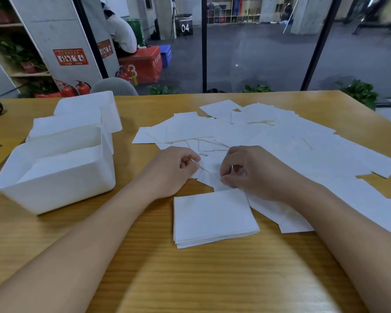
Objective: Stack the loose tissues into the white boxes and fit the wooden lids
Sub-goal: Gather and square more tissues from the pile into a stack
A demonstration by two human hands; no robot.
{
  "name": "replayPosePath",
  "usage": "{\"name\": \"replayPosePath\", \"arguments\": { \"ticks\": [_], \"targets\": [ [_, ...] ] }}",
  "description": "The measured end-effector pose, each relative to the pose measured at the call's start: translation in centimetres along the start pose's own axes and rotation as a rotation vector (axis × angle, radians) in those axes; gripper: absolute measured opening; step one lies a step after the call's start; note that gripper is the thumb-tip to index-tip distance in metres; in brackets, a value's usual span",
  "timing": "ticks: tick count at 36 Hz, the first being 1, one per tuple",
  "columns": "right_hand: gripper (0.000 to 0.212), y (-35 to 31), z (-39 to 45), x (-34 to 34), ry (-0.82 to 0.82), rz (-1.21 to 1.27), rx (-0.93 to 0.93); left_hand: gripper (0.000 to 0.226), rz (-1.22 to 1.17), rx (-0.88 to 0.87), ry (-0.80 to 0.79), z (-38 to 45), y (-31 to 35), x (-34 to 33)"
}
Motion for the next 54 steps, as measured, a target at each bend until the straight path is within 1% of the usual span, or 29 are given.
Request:
{"name": "replayPosePath", "arguments": {
  "ticks": [4, 8, 12, 15, 18, 21, 24, 25, 27, 30, 32, 34, 37, 39, 41, 44, 47, 48, 51, 52, 54],
  "targets": [
    [0.017, -0.1, 0.2, -0.2, -0.030, -0.055, -0.002, 0.011, 0.008, 0.038, 0.043, 0.3, 0.6, -0.5],
    [0.017, -0.1, 0.1, -0.3, -0.038, -0.048, -0.018, 0.021, 0.111, 0.055, 0.107, 0.7, 2.0, -1.1],
    [0.017, -0.2, 0.0, -0.4, -0.048, -0.040, -0.024, 0.032, 0.163, 0.105, 0.118, 1.1, 2.6, -1.5],
    [0.018, -0.3, 0.0, -0.3, -0.050, -0.043, -0.023, 0.036, 0.116, 0.124, 0.118, 1.2, 2.7, -1.4],
    [0.018, -0.5, -0.1, -0.1, -0.033, -0.042, -0.005, 0.028, 0.030, 0.122, 0.117, 1.3, 2.5, -1.3],
    [0.014, -0.4, 0.0, 0.9, 0.077, -0.015, -0.003, 0.021, -0.080, 0.069, 0.148, 1.1, 2.6, -0.5],
    [0.006, 0.0, 0.1, 2.5, 0.247, 0.019, 0.006, 0.013, -0.279, 0.035, 0.186, 0.7, 2.5, 0.7],
    [0.007, 0.2, 0.1, 2.9, 0.285, 0.015, 0.003, 0.009, -0.339, 0.026, 0.191, 0.5, 2.5, 1.1],
    [0.020, 0.4, 0.1, 3.2, 0.323, -0.001, -0.002, 0.008, -0.378, -0.003, 0.204, 0.2, 2.3, 1.7],
    [0.046, 0.0, 0.2, 2.7, 0.289, -0.039, -0.004, 0.022, -0.286, -0.088, 0.257, -0.3, 2.5, 2.4],
    [0.059, -0.5, 0.1, 2.2, 0.262, -0.057, 0.010, 0.030, -0.194, -0.162, 0.267, -0.6, 3.0, 2.8],
    [0.065, -0.9, 0.0, 2.0, 0.245, -0.062, 0.025, 0.033, -0.131, -0.242, 0.265, -1.1, 3.7, 3.3],
    [0.068, -1.3, -0.2, 2.0, 0.255, -0.058, 0.034, 0.032, -0.131, -0.366, 0.267, -2.1, 4.9, 4.3],
    [0.068, -1.4, -0.3, 2.4, 0.282, -0.055, 0.038, 0.033, -0.140, -0.418, 0.289, -2.7, 5.3, 5.0],
    [0.063, -1.5, -0.4, 2.7, 0.300, -0.065, 0.051, 0.034, -0.146, -0.432, 0.302, -3.1, 5.2, 5.4],
    [0.037, -1.5, -0.3, 3.1, 0.326, -0.015, 0.058, 0.036, -0.202, -0.397, 0.324, -3.5, 4.8, 5.6],
    [0.015, -1.2, -0.4, 3.1, 0.310, 0.153, 0.021, 0.038, -0.302, -0.284, 0.344, -3.6, 3.6, 5.4],
    [0.014, -1.1, -0.4, 3.1, 0.291, 0.217, -0.001, 0.035, -0.335, -0.248, 0.336, -3.5, 3.2, 5.2],
    [0.025, -0.8, -0.4, 2.9, 0.224, 0.382, -0.047, 0.024, -0.378, -0.162, 0.286, -3.2, 2.4, 4.4],
    [0.025, -0.9, -0.5, 2.9, 0.211, 0.435, -0.056, 0.024, -0.375, -0.142, 0.275, -3.2, 2.4, 4.2],
    [0.018, -1.1, -0.6, 3.0, 0.170, 0.544, -0.081, 0.025, -0.434, -0.106, 0.242, -3.2, 2.4, 3.9]
  ]
}}
Point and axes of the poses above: each hand's wrist, its own z-axis towards the middle knuckle, its own x-axis out of the back of the hand, y = z × x, the point moved 7 cm from there along z, towards the middle knuckle, and after that the axes turned 2 degrees about y, right-handed, at the moved point
